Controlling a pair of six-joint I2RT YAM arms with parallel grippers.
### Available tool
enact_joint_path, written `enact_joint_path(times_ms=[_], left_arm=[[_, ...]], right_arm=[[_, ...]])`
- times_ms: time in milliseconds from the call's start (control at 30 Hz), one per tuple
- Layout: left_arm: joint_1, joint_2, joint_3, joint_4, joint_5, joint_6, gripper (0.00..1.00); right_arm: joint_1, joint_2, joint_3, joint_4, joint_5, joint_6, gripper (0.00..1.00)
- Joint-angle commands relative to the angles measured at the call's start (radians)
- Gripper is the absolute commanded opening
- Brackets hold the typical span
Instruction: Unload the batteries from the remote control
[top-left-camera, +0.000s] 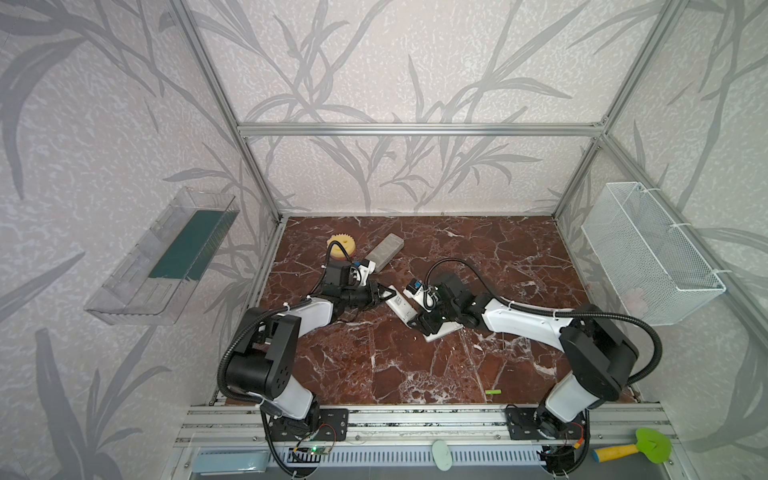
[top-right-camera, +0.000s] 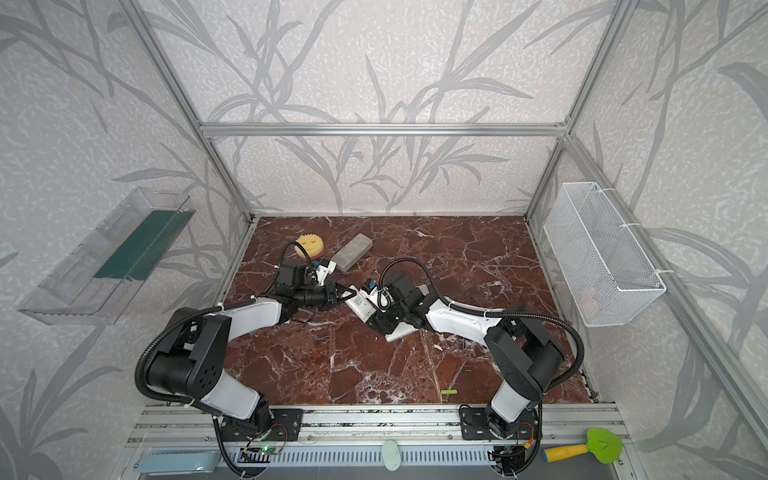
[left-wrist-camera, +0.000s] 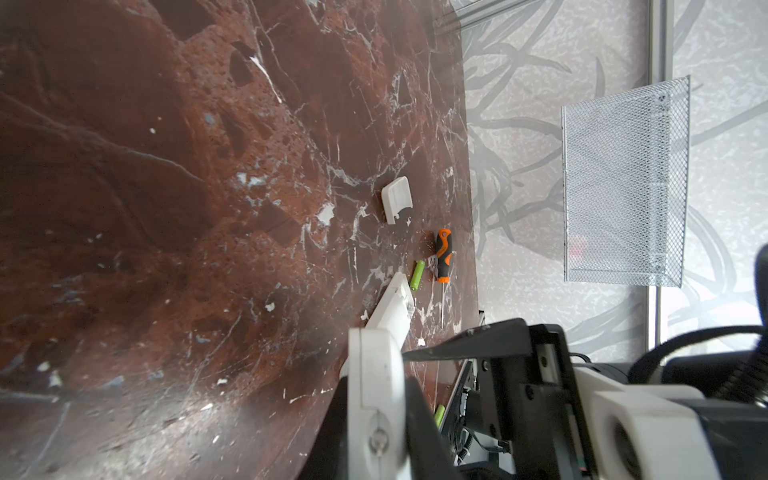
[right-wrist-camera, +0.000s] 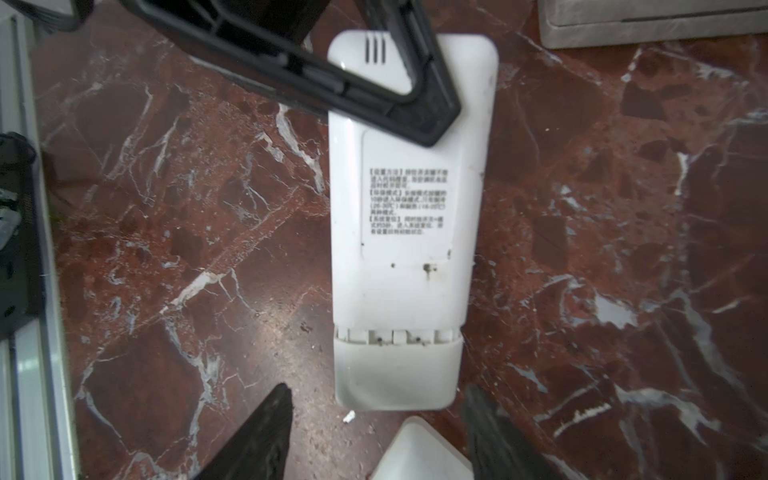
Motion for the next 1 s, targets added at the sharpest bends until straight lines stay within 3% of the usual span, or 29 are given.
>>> enact_joint_path(times_ms=[0,167,333,500,633,967], left_arm=[[0.007,-0.047,0.025,-0.021,0.060,0.032,0.00],[0.007,-0.070,0.021,-0.027,0.060,0.033,0.00],[0.007,-0.085,0.023,-0.027,0.060,0.028,0.00],[0.008,-0.087,0.025,-0.024,0.060,0.021,0.00],[0.008,-0.091,0.024,-0.020,0.063,0.015,0.00],[0.014,-0.097,0.016,-0.063,0.040,0.050,0.00]], right_arm=[[0.002,0.028,0.024,0.033,-0.068,0.036,0.68],[0.002,0.044,0.051,0.001,-0.055,0.029,0.67],[0.002,0.044,0.057,0.004,-0.059,0.033,0.54],[0.002,0.071,0.058,0.012,-0.040,0.051,0.65],[0.002,0.081,0.060,0.022,-0.035,0.061,0.65],[0.003,0.055,0.053,0.026,-0.018,0.063,0.52]])
